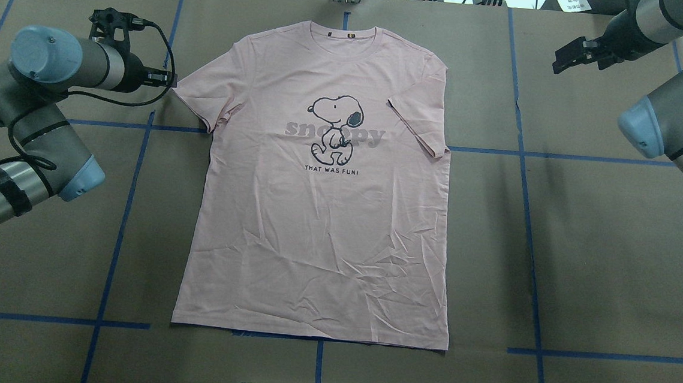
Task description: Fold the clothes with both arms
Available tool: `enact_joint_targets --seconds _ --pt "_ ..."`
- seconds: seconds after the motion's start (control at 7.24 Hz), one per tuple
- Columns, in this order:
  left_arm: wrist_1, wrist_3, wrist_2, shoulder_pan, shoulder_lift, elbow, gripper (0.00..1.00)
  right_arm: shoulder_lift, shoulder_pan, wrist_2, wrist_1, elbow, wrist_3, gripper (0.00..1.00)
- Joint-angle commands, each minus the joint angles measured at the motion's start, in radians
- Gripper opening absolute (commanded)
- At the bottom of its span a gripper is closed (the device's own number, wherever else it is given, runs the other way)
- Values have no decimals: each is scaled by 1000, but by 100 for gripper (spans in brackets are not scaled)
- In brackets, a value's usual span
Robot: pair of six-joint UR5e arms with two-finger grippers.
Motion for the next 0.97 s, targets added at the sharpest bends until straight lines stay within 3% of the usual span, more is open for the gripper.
enact_joint_targets --seconds 0.0,0.83 --pt "-1 -28 7 7 -36 40 58 -4 1 0 0 1 -1 100" --pt "1 -52 25 30 -38 42 49 -6 1 -3 0 -2 1 100"
